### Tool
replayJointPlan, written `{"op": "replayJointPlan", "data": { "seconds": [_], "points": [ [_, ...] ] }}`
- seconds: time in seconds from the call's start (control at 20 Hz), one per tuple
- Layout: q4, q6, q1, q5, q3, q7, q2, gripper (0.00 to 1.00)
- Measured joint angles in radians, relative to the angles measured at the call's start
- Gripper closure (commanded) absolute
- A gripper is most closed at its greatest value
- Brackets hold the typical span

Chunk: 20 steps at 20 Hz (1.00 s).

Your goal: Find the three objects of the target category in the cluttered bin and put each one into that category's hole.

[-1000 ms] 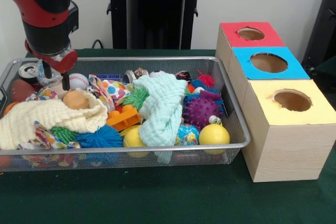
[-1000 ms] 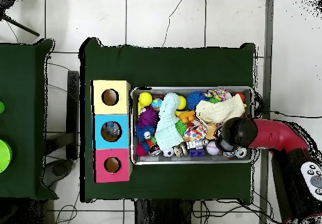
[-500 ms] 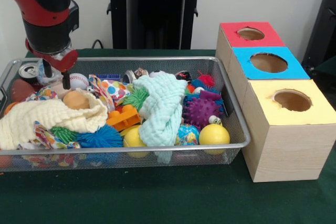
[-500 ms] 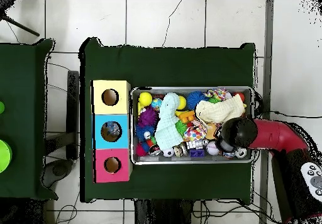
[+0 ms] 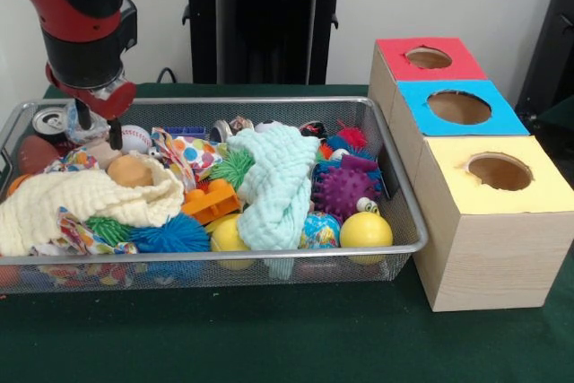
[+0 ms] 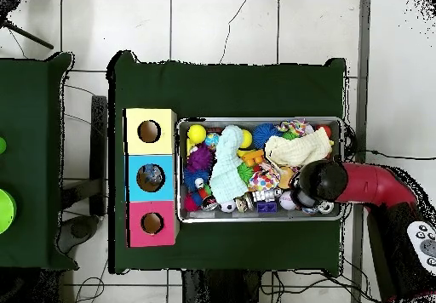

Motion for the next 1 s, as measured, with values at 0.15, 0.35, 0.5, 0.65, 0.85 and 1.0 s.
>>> {"op": "replayJointPlan", "data": {
  "seconds": [0.15, 0.35, 0.5, 0.65, 0.85, 1.0],
  "points": [
    [0.0, 0.0, 0.001, 0.0, 0.0, 0.0, 0.0, 0.0],
    [0.001, 0.0, 0.002, 0.0, 0.0, 0.0, -0.001, 0.0],
    [0.001, 0.0, 0.003, 0.0, 0.0, 0.0, -0.004, 0.0],
    [0.001, 0.0, 0.007, 0.0, 0.0, 0.0, -0.007, 0.0],
    [0.001, 0.0, 0.021, 0.0, 0.0, 0.0, -0.016, 0.0],
    [0.001, 0.0, 0.03, 0.0, 0.0, 0.0, -0.023, 0.0]
  ]
}}
